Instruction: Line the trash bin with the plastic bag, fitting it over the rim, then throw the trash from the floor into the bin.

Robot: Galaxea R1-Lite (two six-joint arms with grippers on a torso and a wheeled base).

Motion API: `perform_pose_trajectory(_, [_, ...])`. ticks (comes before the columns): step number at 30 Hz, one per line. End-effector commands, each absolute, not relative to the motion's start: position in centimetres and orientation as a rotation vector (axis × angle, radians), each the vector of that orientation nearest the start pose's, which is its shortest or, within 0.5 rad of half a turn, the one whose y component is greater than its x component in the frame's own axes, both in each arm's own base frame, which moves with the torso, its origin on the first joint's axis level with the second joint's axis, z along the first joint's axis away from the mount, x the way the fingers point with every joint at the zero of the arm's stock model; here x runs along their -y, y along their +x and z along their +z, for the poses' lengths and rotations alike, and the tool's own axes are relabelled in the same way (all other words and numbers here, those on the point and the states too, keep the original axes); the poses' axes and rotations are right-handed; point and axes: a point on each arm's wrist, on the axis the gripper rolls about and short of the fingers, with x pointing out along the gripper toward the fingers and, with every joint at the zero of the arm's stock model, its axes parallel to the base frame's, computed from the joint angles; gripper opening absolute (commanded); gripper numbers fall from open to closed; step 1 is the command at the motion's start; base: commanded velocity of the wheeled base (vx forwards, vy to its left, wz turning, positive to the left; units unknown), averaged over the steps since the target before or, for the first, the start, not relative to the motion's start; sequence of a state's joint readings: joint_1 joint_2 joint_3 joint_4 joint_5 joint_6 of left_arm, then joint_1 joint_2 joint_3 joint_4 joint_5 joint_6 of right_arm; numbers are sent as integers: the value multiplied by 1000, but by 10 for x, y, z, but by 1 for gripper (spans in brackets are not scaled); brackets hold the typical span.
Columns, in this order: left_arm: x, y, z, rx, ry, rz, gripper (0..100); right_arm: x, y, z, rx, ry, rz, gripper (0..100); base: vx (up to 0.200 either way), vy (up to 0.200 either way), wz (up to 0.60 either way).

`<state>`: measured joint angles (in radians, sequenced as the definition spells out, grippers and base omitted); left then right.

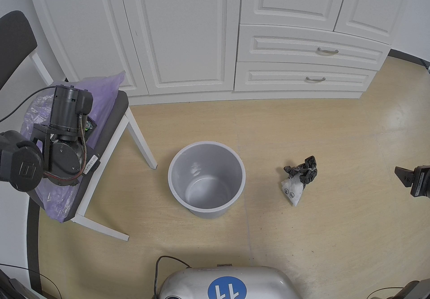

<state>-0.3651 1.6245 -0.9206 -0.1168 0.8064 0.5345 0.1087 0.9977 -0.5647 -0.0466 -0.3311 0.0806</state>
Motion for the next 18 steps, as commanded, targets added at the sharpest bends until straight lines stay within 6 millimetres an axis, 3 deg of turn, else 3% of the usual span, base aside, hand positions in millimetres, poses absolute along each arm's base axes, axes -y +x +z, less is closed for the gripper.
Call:
perform_pose_trajectory(1, [85, 267, 184, -628, 859, 285, 100, -5, 119, 209, -365, -9, -235, 100, 0, 0, 0])
perform_pose_trajectory(18, [80, 264, 196, -572, 823, 344, 100, -5, 118, 205, -377, -19, -231, 100, 0, 0, 0])
